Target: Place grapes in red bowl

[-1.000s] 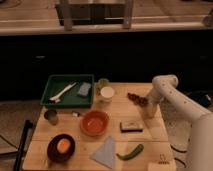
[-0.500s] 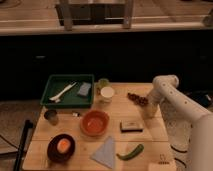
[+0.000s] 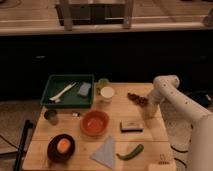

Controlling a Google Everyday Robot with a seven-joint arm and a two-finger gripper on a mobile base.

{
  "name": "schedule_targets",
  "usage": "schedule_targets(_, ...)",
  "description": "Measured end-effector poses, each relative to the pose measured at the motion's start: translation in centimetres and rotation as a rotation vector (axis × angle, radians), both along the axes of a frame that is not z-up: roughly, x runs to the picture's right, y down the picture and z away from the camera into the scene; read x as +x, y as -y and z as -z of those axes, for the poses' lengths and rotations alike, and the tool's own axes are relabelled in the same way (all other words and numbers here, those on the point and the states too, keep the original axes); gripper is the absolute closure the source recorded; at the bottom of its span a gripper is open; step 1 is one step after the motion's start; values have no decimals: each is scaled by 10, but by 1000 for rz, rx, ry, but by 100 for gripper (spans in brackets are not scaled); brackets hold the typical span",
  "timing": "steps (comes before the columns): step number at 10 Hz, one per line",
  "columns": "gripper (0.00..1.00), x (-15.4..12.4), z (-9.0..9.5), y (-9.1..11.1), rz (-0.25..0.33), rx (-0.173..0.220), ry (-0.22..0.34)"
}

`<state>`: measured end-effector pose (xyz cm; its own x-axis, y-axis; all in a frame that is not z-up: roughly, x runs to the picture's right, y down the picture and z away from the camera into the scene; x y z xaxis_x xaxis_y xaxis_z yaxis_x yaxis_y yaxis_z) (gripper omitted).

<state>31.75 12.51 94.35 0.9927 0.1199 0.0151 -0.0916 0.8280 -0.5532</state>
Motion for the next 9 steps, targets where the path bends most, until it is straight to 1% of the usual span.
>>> schedule_targets(9,20,3,1,-1,-9,1,-4)
